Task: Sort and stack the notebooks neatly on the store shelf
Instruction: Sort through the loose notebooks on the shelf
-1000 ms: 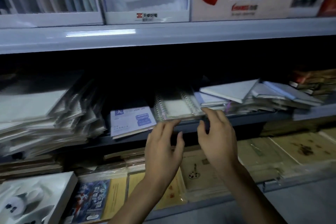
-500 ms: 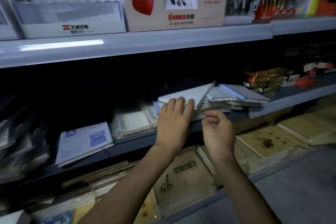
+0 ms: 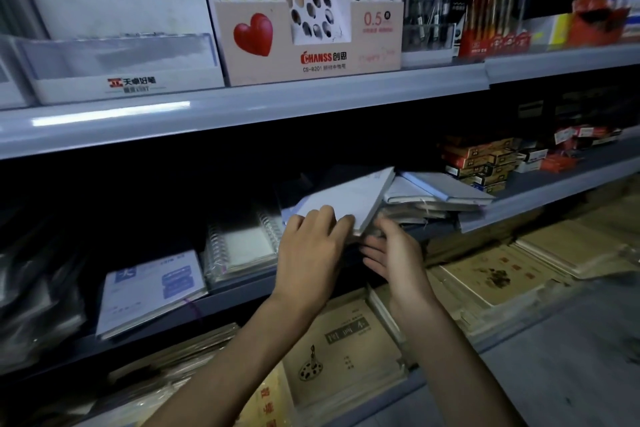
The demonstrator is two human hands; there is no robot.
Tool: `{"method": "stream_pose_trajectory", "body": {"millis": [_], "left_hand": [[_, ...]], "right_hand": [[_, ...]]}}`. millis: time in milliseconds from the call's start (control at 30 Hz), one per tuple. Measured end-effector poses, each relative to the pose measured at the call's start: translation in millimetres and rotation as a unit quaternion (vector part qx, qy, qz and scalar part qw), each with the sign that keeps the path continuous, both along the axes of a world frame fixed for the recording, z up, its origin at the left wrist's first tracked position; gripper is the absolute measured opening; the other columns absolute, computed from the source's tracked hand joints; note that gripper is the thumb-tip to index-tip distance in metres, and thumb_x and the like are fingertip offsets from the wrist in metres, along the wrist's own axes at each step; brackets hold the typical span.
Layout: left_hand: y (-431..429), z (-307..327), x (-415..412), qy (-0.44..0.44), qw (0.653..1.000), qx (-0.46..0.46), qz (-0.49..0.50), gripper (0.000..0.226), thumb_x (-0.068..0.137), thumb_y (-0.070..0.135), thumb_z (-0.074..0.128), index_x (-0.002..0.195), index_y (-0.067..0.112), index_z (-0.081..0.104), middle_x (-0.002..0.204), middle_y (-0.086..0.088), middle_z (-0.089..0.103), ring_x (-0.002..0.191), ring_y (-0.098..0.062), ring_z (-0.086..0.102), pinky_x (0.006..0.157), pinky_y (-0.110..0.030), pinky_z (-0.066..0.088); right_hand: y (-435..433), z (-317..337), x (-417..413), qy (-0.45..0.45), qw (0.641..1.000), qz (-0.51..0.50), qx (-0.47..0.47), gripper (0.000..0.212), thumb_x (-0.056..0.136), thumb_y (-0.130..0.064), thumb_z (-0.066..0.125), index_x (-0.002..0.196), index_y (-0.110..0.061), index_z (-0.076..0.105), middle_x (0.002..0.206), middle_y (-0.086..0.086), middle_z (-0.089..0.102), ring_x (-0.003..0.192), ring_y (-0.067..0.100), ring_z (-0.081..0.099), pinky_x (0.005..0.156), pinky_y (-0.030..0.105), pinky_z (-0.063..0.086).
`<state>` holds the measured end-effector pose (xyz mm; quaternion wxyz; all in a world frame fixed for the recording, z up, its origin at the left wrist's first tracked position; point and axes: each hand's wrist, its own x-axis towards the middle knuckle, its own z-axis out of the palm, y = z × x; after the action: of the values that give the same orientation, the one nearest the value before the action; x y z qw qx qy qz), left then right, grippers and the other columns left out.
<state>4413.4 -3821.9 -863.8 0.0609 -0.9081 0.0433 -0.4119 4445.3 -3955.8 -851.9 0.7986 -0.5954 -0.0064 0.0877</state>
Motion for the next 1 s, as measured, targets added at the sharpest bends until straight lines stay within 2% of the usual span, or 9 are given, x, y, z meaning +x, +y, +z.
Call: {"method": "stream_pose_trajectory", "body": {"millis": [100, 267, 467, 567, 700, 767, 833, 933, 1000], "left_hand": [[-1, -7, -20, -0.023, 0.999, -0.030, -0.028, 0.043, 0.080, 0.007, 0.080, 0.121, 0.015, 0.070, 0.088, -0.003, 0.053, 0.079, -0.027, 0.051, 0.070, -0.035, 0.019], [-3, -18, -55, 0.013, 0.992, -0.105, -0.070, 0.024, 0.099, 0.021, 0.067, 0.123, 0.024, 0.069, 0.091, 0.005, 0.050, 0.079, -0.017, 0.046, 0.068, -0.032, 0.027], [19, -33, -93, 0.047, 0.933, -0.350, -0.063, 0.027, 0.099, 0.030, 0.066, 0.124, 0.039, 0.068, 0.111, 0.026, 0.056, 0.104, 0.000, 0.059, 0.084, -0.020, 0.048], [34, -46, -118, 0.023, 0.838, -0.544, -0.012, 0.027, 0.097, 0.024, 0.072, 0.122, 0.037, 0.070, 0.099, 0.021, 0.065, 0.092, -0.002, 0.065, 0.075, -0.012, 0.048], [43, -38, -133, 0.037, 0.595, -0.802, -0.029, 0.023, 0.099, 0.038, 0.067, 0.117, 0.025, 0.073, 0.094, 0.001, 0.078, 0.086, -0.013, 0.076, 0.076, -0.030, 0.056], [49, -30, -138, 0.023, 0.519, -0.850, -0.081, 0.033, 0.101, 0.044, 0.061, 0.118, 0.019, 0.074, 0.100, -0.010, 0.078, 0.094, -0.031, 0.077, 0.081, -0.043, 0.060], [53, -27, -147, 0.008, 0.533, -0.840, -0.107, 0.037, 0.102, 0.044, 0.059, 0.116, 0.014, 0.076, 0.097, -0.016, 0.077, 0.091, -0.034, 0.075, 0.086, -0.047, 0.061], [61, -29, -160, -0.016, 0.603, -0.793, -0.086, 0.021, 0.101, 0.032, 0.063, 0.109, 0.015, 0.074, 0.074, -0.010, 0.072, 0.070, -0.018, 0.068, 0.068, -0.029, 0.055], [71, -34, -166, -0.039, 0.619, -0.782, -0.068, 0.016, 0.104, 0.027, 0.062, 0.109, 0.015, 0.072, 0.065, -0.007, 0.067, 0.061, -0.012, 0.062, 0.059, -0.023, 0.050]], "right_hand": [[6, -1, -12, -0.004, 1.000, 0.016, 0.001, 0.024, 0.104, -0.037, 0.057, 0.117, -0.025, 0.072, 0.110, 0.001, 0.078, 0.105, 0.019, 0.073, 0.099, 0.041, 0.055], [9, -6, -32, -0.019, 0.999, 0.039, 0.022, 0.017, 0.103, -0.019, 0.061, 0.116, -0.018, 0.073, 0.108, 0.003, 0.078, 0.103, 0.020, 0.075, 0.090, 0.042, 0.062], [1, -10, -39, 0.025, 0.992, 0.100, 0.077, 0.029, 0.102, -0.006, 0.059, 0.127, -0.018, 0.067, 0.116, 0.006, 0.077, 0.107, 0.024, 0.074, 0.088, 0.039, 0.060], [1, -16, -43, -0.001, 0.994, 0.107, 0.031, 0.033, 0.101, -0.009, 0.061, 0.131, -0.023, 0.066, 0.118, 0.001, 0.077, 0.108, 0.022, 0.074, 0.091, 0.041, 0.059], [8, -19, -52, -0.030, 0.987, 0.160, -0.007, 0.035, 0.101, -0.015, 0.061, 0.133, -0.029, 0.064, 0.119, -0.004, 0.076, 0.110, 0.019, 0.073, 0.096, 0.044, 0.055], [15, -18, -57, -0.045, 0.982, 0.184, -0.004, 0.035, 0.099, -0.017, 0.062, 0.132, -0.029, 0.065, 0.119, -0.004, 0.076, 0.109, 0.018, 0.073, 0.097, 0.045, 0.054], [25, -21, -61, -0.056, 0.978, 0.199, -0.011, 0.035, 0.098, -0.019, 0.062, 0.132, -0.029, 0.065, 0.118, -0.004, 0.076, 0.108, 0.018, 0.073, 0.096, 0.046, 0.054], [46, -25, -69, -0.079, 0.972, 0.217, -0.033, 0.034, 0.100, -0.018, 0.060, 0.131, -0.031, 0.064, 0.115, -0.006, 0.077, 0.106, 0.018, 0.074, 0.089, 0.043, 0.058], [64, -26, -77, -0.100, 0.968, 0.227, -0.040, 0.033, 0.102, -0.016, 0.059, 0.131, -0.030, 0.063, 0.110, -0.005, 0.078, 0.099, 0.019, 0.076, 0.075, 0.037, 0.063]]}}
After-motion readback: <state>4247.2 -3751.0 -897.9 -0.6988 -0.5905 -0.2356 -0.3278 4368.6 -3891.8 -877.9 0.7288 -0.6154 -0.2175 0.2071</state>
